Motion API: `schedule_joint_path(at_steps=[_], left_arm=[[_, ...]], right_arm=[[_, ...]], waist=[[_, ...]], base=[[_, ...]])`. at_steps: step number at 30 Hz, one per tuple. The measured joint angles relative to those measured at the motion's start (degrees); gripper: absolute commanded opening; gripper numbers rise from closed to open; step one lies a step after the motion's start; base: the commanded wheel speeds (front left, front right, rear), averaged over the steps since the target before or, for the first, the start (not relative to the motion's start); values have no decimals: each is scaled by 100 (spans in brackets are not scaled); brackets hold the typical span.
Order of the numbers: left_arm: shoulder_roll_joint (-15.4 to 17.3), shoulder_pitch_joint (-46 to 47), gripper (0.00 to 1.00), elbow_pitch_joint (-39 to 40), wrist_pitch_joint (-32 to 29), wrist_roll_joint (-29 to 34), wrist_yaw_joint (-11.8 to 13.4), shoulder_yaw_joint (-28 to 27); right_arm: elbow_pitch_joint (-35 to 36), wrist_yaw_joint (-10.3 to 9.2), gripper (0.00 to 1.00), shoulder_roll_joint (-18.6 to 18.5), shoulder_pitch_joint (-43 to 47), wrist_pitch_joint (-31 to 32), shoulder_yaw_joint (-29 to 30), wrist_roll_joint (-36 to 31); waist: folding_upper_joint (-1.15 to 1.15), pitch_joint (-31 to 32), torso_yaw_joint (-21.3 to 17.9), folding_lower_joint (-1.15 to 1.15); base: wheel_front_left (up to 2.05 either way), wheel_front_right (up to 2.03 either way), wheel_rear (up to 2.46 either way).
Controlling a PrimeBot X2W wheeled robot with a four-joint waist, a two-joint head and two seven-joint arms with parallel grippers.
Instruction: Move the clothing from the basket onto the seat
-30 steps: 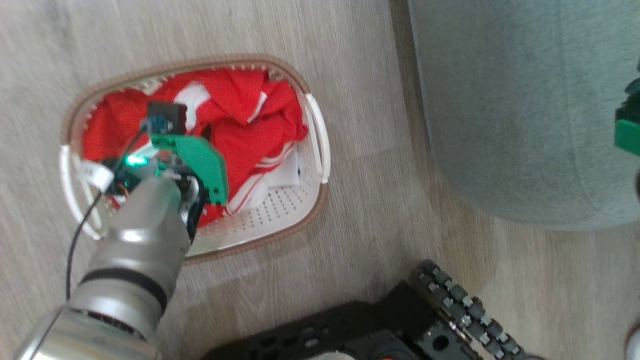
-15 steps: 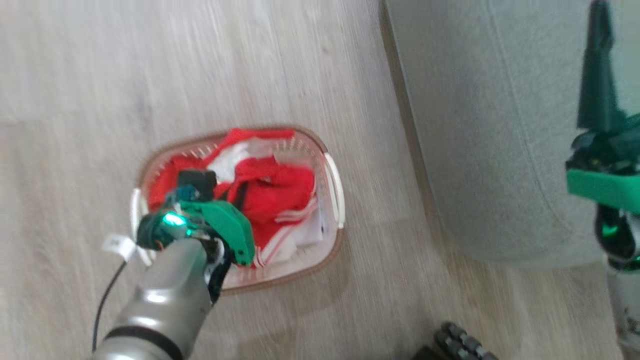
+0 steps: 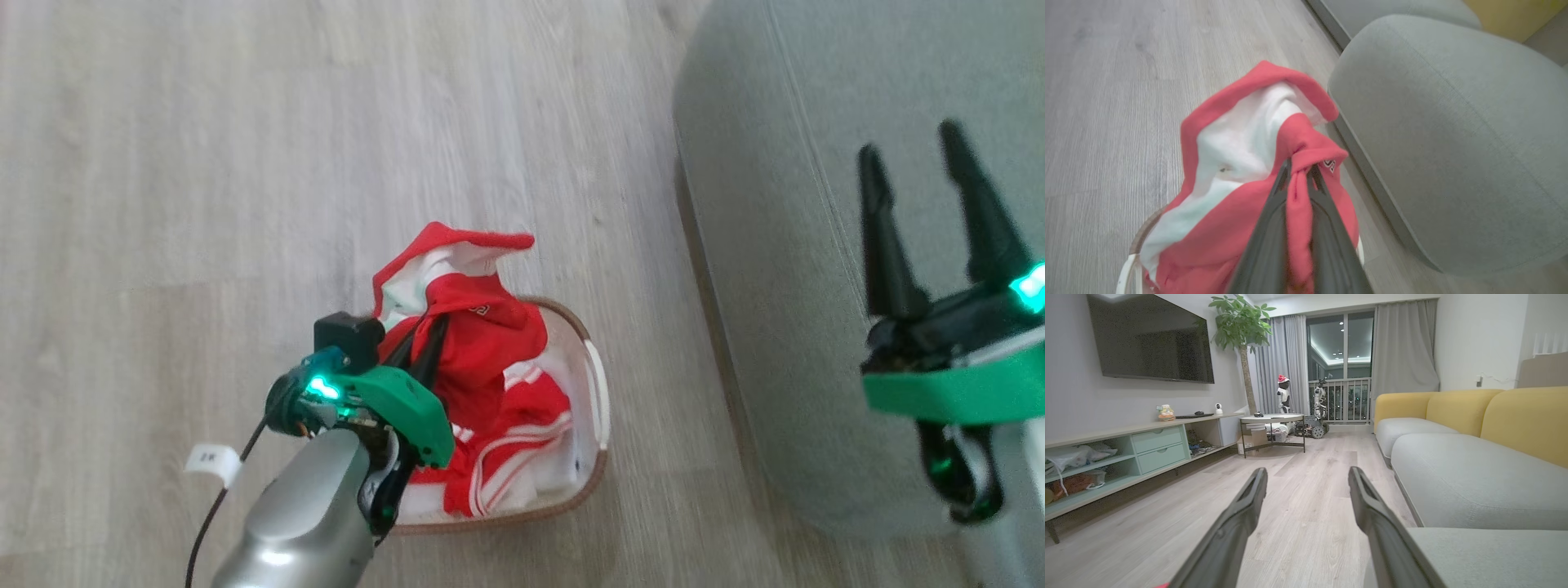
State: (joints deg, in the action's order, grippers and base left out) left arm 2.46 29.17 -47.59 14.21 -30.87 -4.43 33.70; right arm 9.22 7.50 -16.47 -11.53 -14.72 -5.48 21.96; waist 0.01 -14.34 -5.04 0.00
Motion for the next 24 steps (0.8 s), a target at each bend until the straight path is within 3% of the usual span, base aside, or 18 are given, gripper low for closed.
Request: schedule_joint_path(at_steps=[12,24], left_arm=[[102,-264,0,1864,1,563,48,-309],[341,-244,0,3249,-419,600,189,-303]], right_arm=[[-209,0,100,88,430,0,-423,-132],[-348,0,100,79,678,0,-1078,-132]], waist=[[0,696,383,0],[0,971,310,0]], base=[[0,0,0],[0,0,0]])
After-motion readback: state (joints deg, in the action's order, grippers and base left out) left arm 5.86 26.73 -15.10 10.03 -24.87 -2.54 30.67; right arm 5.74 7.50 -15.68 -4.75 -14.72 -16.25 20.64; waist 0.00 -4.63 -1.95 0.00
